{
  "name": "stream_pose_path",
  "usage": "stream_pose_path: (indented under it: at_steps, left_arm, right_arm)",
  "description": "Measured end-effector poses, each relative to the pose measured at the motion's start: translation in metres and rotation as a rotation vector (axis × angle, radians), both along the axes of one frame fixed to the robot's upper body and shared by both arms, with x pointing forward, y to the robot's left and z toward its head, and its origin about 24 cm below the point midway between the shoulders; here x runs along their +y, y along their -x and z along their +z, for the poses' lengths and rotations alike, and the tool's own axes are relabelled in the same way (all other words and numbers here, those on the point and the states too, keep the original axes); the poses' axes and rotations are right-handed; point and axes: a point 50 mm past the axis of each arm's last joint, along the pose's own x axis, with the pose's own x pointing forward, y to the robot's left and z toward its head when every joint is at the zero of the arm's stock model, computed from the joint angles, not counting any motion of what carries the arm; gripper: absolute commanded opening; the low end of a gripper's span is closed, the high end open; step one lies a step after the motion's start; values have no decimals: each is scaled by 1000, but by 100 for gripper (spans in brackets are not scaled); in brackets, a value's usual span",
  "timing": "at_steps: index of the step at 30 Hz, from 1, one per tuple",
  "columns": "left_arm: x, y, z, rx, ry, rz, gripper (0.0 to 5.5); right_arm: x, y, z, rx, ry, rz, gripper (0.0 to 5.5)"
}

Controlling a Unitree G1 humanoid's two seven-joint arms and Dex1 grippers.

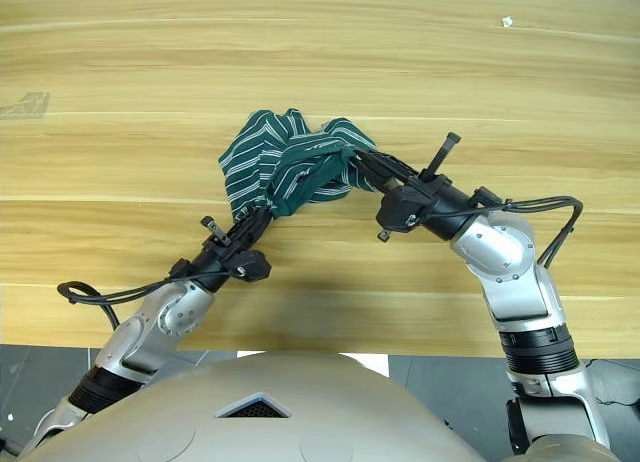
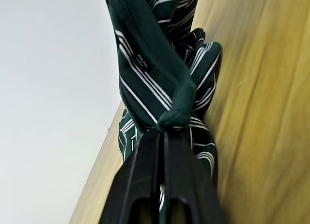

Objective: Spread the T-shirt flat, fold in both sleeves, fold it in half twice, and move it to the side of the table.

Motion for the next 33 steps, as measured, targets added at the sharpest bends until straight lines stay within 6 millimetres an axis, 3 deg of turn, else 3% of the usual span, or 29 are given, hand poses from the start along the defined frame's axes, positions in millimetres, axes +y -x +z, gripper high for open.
stream_pose_path:
  at_steps: [3,8,10,12,16,19,22,25,29,33]
  left_arm:
    - [6,2,1,43,17,13,1]
    - [38,11,17,236,180,64,1]
    - [50,1,52,194,334,56,1]
    - [54,-5,73,178,396,26,1]
    - [49,-19,113,149,452,-87,1]
    - [46,-32,132,140,378,-154,1]
    - [47,-49,152,110,141,-231,1]
    - [61,-86,193,10,-146,-225,1]
    - [75,-142,242,-132,-378,-122,1]
    - [71,-185,281,-227,-522,-59,1]
  right_arm:
    - [-1,0,-1,2,0,-4,0]
    - [-15,-6,-3,23,-18,-51,0]
    - [-19,-8,-3,38,-16,-47,0]
    - [-23,-9,-2,55,5,-29,0]
    - [-28,-6,0,137,36,54,0]
    - [-28,-4,13,193,20,135,0]
    - [-35,-21,51,157,12,175,0]
    - [-52,-58,105,53,78,132,0]
    - [-70,-107,158,-83,129,-17,0]
    - [-61,-148,194,-205,184,-143,0]
